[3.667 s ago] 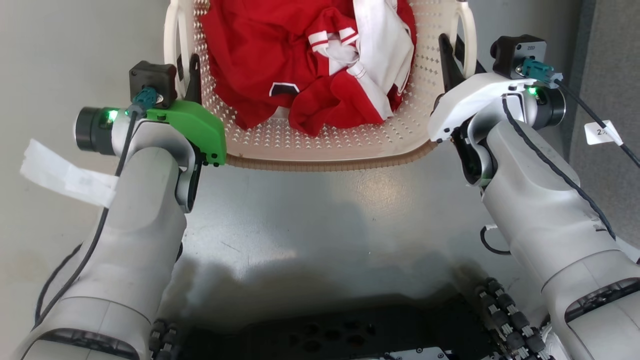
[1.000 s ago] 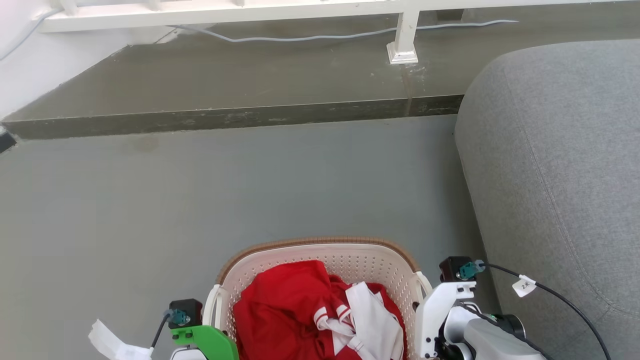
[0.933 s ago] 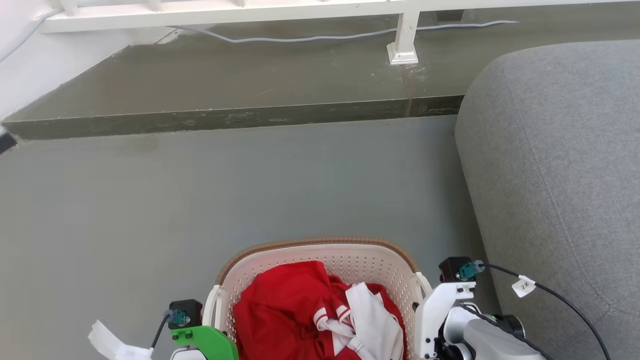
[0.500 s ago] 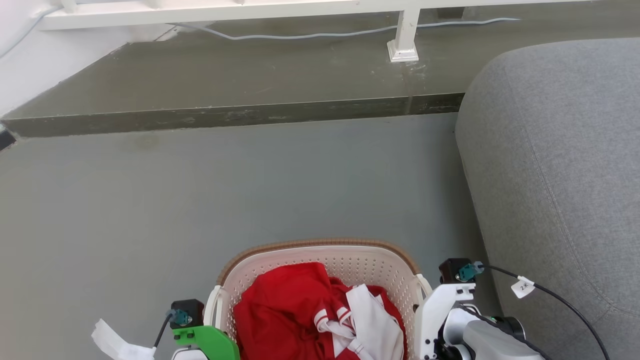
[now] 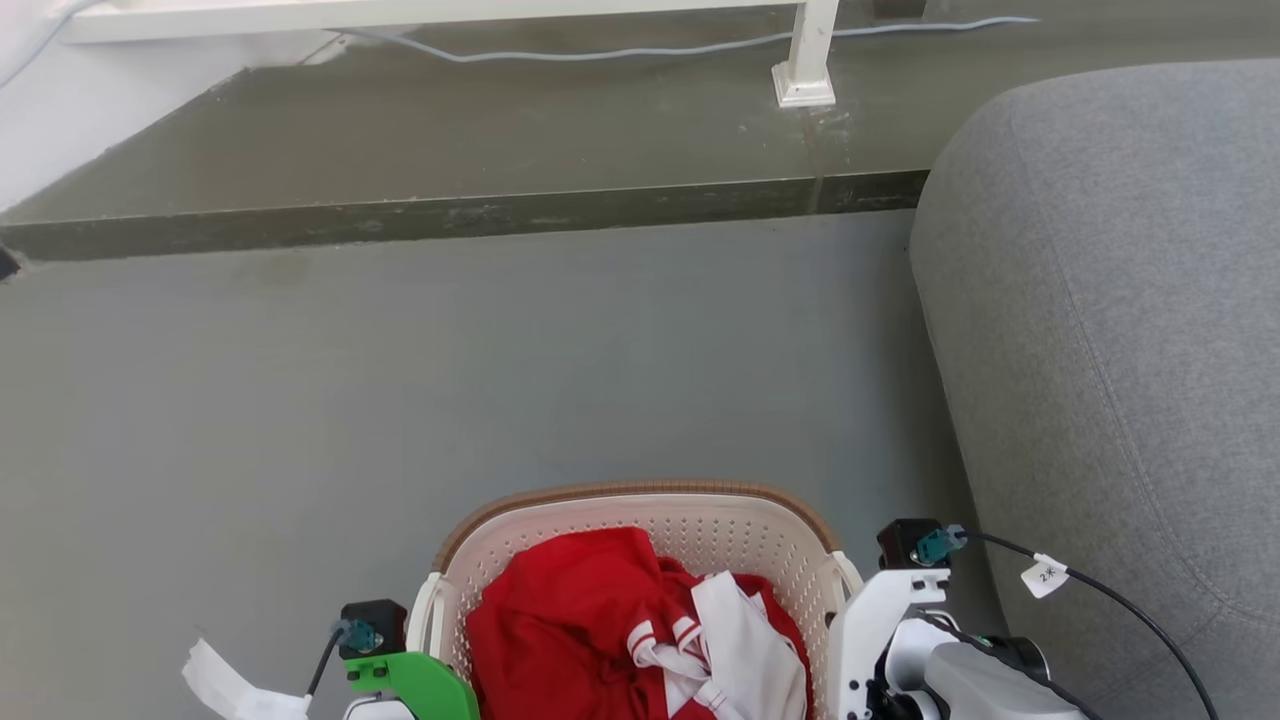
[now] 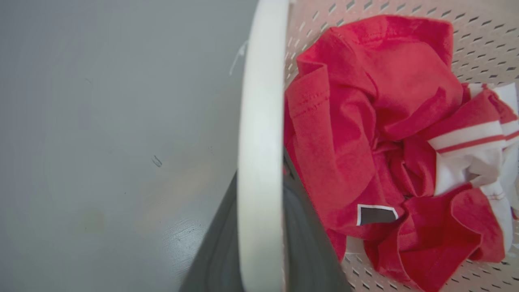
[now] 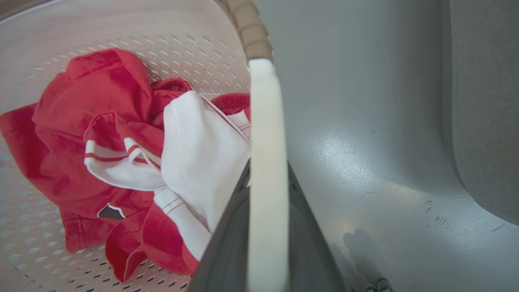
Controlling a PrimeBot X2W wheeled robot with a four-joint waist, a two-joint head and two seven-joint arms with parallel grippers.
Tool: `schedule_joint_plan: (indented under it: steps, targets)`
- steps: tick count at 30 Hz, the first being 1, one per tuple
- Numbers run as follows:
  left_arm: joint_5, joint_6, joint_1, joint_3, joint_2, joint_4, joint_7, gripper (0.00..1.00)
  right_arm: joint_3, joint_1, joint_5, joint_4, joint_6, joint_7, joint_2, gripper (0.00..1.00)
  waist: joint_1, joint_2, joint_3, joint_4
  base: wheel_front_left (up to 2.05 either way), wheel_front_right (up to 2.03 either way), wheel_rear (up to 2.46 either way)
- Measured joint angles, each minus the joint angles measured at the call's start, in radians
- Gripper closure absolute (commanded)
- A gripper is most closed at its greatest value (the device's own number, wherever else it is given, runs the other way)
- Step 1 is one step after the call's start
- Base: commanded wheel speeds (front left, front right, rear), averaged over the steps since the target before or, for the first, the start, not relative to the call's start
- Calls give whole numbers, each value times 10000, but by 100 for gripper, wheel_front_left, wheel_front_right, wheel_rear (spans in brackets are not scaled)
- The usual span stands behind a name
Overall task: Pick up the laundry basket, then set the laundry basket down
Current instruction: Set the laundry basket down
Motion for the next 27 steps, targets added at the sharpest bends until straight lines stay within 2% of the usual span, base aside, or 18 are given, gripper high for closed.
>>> schedule_joint_plan:
  steps: [9,27]
  targets:
    - [-67,90,-186,-61,17,-52,-31,100,94,-334,90,-2,-81,-12,-12,100,0,0,437,-20,0,0,0]
    - [-17,374,-2410,111,102,-278,-416,100,-63,-2901,86,23,-165,-341,-132,100,1,0,2369,-85,0,0,0]
